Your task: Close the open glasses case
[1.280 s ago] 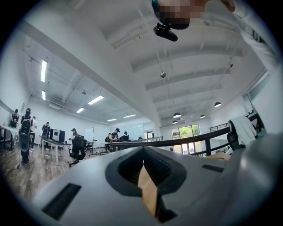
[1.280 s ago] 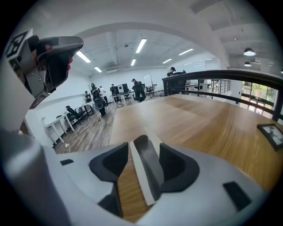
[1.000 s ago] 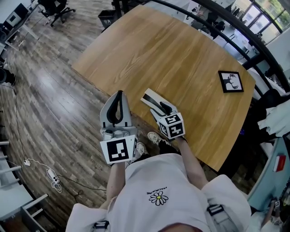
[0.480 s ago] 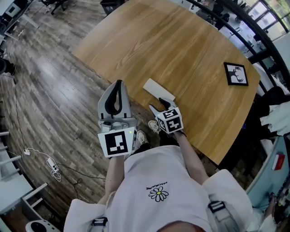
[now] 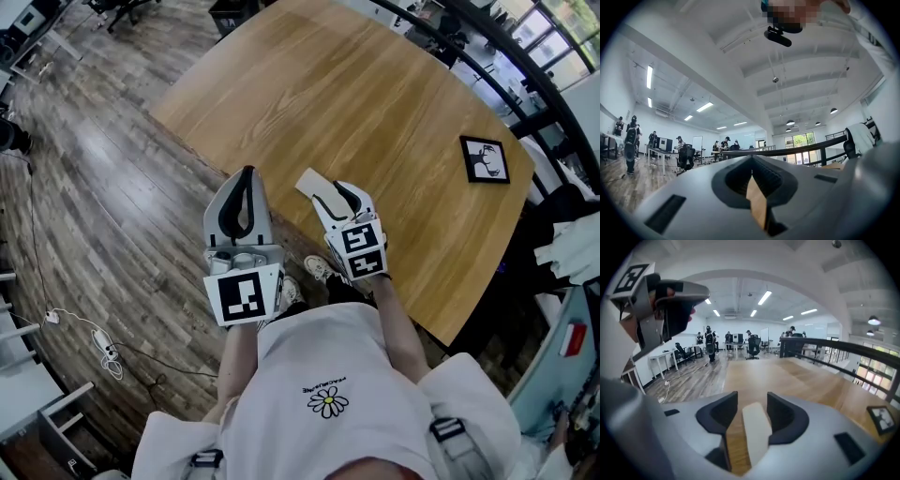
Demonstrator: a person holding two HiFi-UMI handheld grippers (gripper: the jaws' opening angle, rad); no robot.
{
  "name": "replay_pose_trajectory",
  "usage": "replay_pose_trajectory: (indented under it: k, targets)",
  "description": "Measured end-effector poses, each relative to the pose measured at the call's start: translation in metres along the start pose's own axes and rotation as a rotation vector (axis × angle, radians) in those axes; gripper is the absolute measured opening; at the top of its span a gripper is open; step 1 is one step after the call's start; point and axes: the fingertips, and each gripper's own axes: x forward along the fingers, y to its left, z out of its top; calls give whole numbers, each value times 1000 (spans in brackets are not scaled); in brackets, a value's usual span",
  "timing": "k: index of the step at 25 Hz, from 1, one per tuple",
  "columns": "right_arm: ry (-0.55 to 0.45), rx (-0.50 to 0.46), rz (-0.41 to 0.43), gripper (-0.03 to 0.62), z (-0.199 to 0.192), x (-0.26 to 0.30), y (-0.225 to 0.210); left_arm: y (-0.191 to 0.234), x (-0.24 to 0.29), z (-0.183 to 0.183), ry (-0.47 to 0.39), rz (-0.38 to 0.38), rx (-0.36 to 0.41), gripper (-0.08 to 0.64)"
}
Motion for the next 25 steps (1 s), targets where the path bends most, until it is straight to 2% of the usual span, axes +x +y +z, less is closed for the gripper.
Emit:
replay_pose_trajectory:
  k: [4,6,8,10,14,25]
  targets:
    - [-231,-77,-73,155,87,-32,-12,-1,2,10,-21,10,-14,17]
    - [-348,-112,-109,94,127,-53,-12,-2,3,19,-48,14,-34,17]
    - [-440,-136,-115,30,155,-72,-5,-2,2,25,-64,15,-38,17]
    - [-500,-161,-88,23,174,-87,8,-3,1,28,-72,15,-37,17]
    - [-547,-148,-52,11,184,-101,25,-3,1,31,-78,16,-34,17]
    - [-523,-107,-37,9,175,-102,20,-6,1,29,-72,26,-31,17]
